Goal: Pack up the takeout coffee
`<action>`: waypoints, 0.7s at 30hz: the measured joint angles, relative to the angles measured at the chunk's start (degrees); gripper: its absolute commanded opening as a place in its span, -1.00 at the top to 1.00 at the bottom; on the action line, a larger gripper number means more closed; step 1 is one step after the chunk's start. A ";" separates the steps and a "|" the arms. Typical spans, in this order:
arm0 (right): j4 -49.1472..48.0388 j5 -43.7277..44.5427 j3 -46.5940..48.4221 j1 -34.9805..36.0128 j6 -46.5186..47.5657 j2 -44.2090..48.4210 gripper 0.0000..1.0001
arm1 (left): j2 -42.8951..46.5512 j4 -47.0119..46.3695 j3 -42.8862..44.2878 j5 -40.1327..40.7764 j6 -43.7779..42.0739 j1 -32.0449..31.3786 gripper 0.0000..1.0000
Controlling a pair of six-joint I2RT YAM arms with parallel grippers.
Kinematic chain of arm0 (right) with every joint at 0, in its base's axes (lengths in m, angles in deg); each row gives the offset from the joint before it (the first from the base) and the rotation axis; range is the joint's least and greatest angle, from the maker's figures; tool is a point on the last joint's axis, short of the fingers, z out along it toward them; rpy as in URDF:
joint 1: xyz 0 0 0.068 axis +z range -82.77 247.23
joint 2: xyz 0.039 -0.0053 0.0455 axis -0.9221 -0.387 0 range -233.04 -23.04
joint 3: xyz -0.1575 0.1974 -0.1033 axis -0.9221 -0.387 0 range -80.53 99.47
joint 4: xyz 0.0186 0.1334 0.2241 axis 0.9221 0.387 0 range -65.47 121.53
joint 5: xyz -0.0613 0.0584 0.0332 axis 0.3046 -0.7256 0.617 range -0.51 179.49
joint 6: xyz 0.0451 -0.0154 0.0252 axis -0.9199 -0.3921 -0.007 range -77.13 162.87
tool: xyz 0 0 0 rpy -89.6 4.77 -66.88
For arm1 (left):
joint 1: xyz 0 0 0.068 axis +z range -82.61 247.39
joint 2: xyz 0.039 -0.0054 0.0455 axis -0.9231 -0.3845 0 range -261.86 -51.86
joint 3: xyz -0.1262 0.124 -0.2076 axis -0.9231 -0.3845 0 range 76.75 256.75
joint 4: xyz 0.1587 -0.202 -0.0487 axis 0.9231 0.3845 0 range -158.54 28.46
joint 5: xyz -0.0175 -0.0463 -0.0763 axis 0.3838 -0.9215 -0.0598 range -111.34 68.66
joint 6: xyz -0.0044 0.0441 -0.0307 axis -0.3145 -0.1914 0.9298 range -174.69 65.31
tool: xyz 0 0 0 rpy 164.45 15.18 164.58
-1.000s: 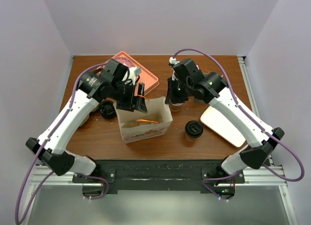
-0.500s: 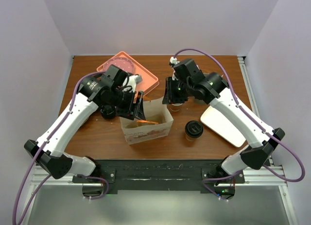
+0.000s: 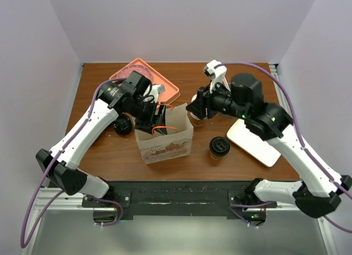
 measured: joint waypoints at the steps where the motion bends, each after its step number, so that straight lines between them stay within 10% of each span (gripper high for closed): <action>1: -3.26 -1.14 -1.97 -0.02 2.89 1.66 0.13 | 0.00 0.00 0.00 0.07 -0.02 0.00 -0.37; 15: -18.32 -18.05 -8.46 -0.31 27.91 -5.88 0.03 | -0.17 0.17 0.72 1.33 0.02 0.00 -0.38; 21: -19.74 -19.45 -8.52 -0.31 30.99 -6.19 0.89 | 0.15 0.20 0.72 1.51 0.11 0.00 -0.38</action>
